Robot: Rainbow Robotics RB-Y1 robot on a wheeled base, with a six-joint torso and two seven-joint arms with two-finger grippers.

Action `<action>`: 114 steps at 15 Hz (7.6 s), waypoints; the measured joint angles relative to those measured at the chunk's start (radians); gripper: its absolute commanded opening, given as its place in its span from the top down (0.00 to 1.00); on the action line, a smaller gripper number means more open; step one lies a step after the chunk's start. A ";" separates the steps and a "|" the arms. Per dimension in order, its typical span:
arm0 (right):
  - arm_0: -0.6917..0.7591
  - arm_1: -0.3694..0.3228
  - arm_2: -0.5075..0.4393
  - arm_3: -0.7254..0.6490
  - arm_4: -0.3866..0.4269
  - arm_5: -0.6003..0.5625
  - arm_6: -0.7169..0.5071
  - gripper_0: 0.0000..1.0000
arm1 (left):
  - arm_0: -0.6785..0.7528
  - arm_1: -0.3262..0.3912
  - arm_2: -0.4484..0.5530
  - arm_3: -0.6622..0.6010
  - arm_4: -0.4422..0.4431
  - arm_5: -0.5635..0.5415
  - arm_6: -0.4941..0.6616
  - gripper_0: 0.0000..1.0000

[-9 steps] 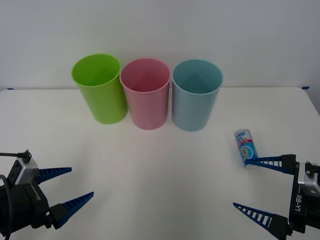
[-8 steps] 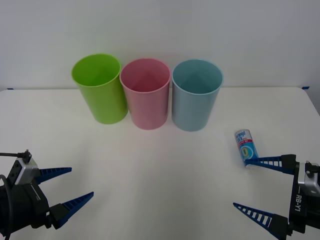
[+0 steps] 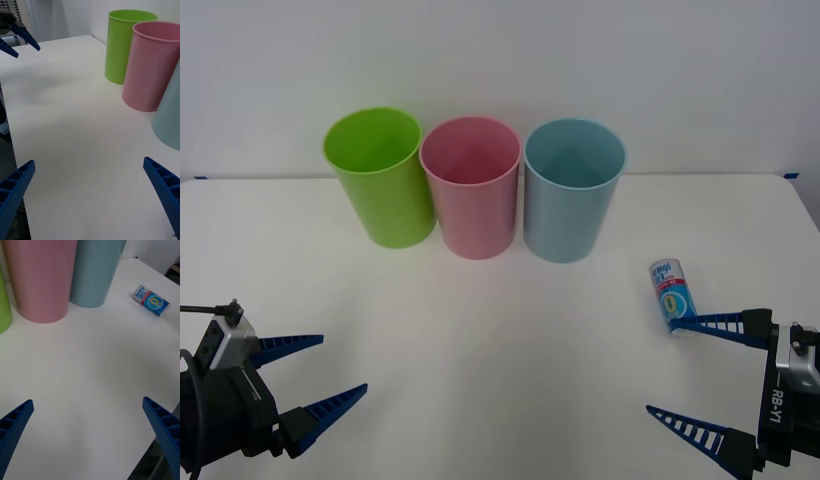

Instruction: Put cans in the blue bin and PET bottles in the pink bin and trash in the green bin.

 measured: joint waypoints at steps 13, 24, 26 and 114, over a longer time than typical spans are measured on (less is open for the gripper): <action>-0.041 0.017 -0.081 -0.114 0.093 0.078 -0.288 0.00 | 0.000 0.000 0.000 0.000 0.000 0.000 0.000 0.01; -0.053 0.018 -0.061 -0.177 0.398 0.187 -0.600 0.00 | 0.000 0.000 0.000 0.000 0.000 0.000 0.000 0.00; -0.068 0.019 -0.049 -0.164 0.444 0.187 -0.659 0.00 | 0.000 0.000 0.000 0.000 0.000 0.000 0.000 0.01; -0.211 0.026 0.071 0.216 0.094 0.311 -0.321 1.00 | 0.000 0.000 0.000 0.000 0.000 0.000 0.000 0.01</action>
